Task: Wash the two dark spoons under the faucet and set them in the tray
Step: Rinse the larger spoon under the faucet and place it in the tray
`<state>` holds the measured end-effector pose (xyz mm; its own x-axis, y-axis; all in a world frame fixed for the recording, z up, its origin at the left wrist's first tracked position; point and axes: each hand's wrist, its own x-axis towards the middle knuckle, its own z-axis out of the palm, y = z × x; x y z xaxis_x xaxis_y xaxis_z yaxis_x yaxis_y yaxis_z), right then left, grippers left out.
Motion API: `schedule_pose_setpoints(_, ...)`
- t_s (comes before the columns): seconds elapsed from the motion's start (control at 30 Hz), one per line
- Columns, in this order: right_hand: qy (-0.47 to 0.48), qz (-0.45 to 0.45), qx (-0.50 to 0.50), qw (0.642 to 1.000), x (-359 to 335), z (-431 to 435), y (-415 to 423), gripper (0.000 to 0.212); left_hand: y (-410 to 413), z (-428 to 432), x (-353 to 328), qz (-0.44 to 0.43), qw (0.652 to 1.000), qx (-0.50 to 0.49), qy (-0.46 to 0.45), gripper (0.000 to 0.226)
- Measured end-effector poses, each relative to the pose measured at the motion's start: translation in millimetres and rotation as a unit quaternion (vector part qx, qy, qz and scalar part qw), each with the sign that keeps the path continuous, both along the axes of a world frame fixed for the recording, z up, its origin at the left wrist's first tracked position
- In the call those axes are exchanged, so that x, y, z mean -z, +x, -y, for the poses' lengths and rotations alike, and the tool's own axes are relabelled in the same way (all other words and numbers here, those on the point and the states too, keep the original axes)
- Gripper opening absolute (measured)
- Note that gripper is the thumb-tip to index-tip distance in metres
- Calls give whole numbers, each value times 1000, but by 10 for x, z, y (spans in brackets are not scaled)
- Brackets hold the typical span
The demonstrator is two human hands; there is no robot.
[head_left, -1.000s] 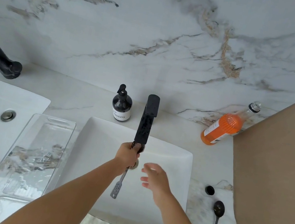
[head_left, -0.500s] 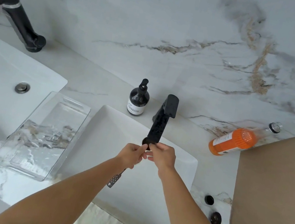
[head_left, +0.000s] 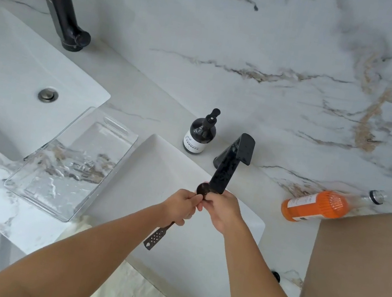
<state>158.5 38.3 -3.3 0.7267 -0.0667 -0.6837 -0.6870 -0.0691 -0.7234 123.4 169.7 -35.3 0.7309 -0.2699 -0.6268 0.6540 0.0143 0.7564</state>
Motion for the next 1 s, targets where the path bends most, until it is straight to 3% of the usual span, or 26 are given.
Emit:
schedule_pose_setpoints(0.03,-1,7,2,1000,-20,-3,3,13,4,1,-3,-1,1000,4,-7,40)
schedule_pose_setpoints(0.1,-102,33,-5,994,-9,-42,9,6,5,41,0,-3,1000,2,-13,39)
schedule_pose_setpoints(0.17,-202,69,-10,977,4,-70,17,12,12,85,15,-8,1000,-14,-16,40)
schedule_pose_setpoints(0.2,-203,66,-16,977,0,-70,26,11,15,86,24,-9,1000,-18,-14,40)
schedule_pose_setpoints(0.33,22,-10,-41,999,-34,85,15,17,22,34,67,-12,1000,14,5,39)
schedule_pose_setpoints(0.4,75,-10,-37,996,-51,176,-22,23,47,73,61,-13,999,31,29,40)
schedule_pose_setpoints(0.43,77,-2,-31,997,-63,200,-40,26,73,107,54,-16,998,34,54,40)
schedule_pose_setpoints(0.5,-8,36,-14,999,-133,201,-54,33,122,162,56,-26,992,34,122,40)
schedule_pose_setpoints(0.6,-158,159,85,971,-397,196,-11,19,159,175,102,-35,977,50,204,39)
schedule_pose_setpoints(0.67,-109,213,74,968,-656,146,57,9,158,161,131,-31,971,48,231,42)
schedule_pose_setpoints(0.77,17,207,36,977,-933,2,166,28,139,150,148,-29,968,47,243,44)
schedule_pose_setpoints(0.83,36,219,55,973,-1034,-53,259,34,136,164,146,-33,968,44,244,43)
schedule_pose_setpoints(0.9,-23,221,97,970,-1097,-34,349,34,135,171,132,-37,969,39,240,42)
schedule_pose_setpoints(1.0,-197,140,109,964,-1058,57,366,38,133,164,108,-40,971,27,234,41)
